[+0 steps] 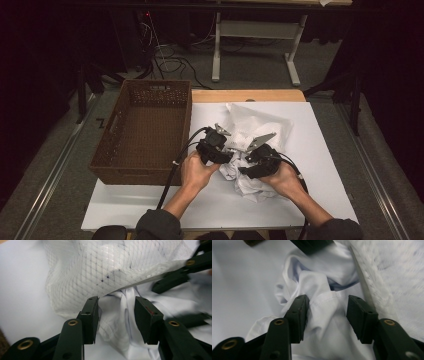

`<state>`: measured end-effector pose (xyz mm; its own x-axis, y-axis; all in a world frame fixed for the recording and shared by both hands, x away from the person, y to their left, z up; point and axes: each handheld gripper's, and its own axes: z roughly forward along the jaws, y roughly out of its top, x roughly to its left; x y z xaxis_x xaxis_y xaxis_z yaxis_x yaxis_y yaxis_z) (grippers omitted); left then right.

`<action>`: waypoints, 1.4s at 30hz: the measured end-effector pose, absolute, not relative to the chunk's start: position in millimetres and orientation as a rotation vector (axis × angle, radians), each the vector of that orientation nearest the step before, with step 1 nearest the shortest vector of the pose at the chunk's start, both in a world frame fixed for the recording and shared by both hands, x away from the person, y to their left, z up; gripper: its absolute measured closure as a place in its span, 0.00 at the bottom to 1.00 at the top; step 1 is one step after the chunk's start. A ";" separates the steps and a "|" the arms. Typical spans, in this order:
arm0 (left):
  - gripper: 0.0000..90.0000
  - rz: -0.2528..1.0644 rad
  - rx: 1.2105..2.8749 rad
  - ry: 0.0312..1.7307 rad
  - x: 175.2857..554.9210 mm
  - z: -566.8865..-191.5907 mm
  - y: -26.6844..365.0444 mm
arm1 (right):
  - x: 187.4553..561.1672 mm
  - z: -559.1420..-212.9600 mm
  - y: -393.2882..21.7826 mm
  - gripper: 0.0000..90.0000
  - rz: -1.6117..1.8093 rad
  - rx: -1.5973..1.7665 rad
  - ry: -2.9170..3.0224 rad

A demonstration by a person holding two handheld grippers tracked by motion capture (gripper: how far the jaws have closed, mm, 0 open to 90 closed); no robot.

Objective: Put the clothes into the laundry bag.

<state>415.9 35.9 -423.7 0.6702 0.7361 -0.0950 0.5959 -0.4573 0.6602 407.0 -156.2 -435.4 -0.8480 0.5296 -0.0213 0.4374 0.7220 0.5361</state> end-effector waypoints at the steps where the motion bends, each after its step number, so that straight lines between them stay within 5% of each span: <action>1: 0.61 0.267 2.201 1.025 414.6 -423.1 38.5 | 411.6 -441.8 -157.4 0.62 0.777 0.798 2.755; 4: 0.60 0.275 2.196 1.020 408.7 -422.1 46.0 | 416.3 -447.4 -159.1 0.81 0.738 0.773 2.756; 8: 0.60 0.266 2.199 1.010 398.2 -423.8 52.9 | 422.9 -450.1 -164.7 0.91 0.700 0.783 2.731; 21: 0.59 0.182 2.333 1.039 399.4 -482.7 27.9 | 439.3 -450.7 -186.2 0.94 0.809 0.938 2.687; 42: 0.44 0.235 2.366 1.046 422.6 -496.4 -16.2 | 442.8 -450.4 -191.0 0.93 0.808 0.968 2.652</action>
<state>422.6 -16.2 -496.4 0.6839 0.7274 -0.0554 0.6339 -0.5550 0.5387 442.8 -191.0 -450.4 -0.7638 0.6454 -0.0043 0.5333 0.6348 0.5591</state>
